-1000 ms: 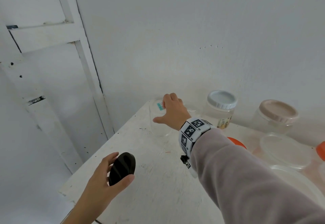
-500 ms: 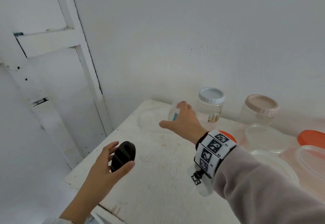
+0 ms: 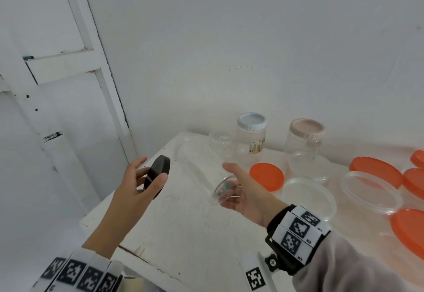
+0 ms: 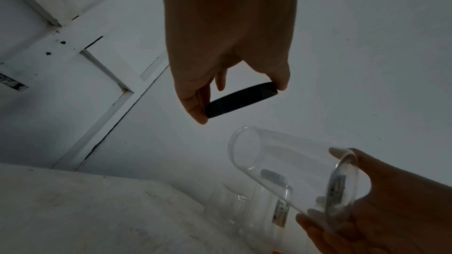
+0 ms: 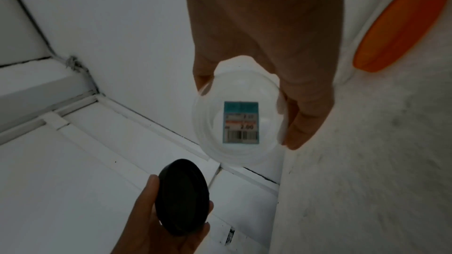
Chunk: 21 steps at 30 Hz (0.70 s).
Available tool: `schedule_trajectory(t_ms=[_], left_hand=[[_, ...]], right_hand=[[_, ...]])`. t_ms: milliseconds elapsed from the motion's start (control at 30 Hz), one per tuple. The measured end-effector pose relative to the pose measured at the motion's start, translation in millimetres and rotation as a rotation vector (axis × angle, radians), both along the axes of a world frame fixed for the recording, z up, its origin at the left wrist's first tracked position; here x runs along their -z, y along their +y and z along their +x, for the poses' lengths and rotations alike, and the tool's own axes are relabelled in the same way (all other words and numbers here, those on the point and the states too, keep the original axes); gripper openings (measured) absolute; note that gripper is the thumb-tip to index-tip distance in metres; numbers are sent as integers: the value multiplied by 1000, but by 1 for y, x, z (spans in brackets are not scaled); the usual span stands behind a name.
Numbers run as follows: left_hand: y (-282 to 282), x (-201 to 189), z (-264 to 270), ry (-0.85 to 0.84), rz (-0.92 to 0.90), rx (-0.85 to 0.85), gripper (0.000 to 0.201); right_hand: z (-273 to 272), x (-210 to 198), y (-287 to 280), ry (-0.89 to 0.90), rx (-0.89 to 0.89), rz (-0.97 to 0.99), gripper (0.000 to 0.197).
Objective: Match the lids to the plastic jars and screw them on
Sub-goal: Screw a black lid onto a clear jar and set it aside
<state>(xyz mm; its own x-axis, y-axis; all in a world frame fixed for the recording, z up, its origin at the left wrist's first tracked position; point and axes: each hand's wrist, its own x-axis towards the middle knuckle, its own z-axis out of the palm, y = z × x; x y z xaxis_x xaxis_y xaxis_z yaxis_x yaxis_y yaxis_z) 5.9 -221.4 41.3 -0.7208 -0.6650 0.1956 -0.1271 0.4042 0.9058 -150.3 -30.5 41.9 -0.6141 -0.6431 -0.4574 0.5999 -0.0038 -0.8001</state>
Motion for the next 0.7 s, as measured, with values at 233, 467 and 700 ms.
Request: schedule_trajectory(t_ms=[233,467,700], left_hand=[[31,-17,-5,14,-31,5,80],[55,-33,-14,15,-55,31,81],[77,-41,-28,-10,-96,111,80]], right_hand=[[9,15,39,-13,-188,-86,68],[8,33,61,525,-375,325,86],[11,49,66,676,-447,453,94]])
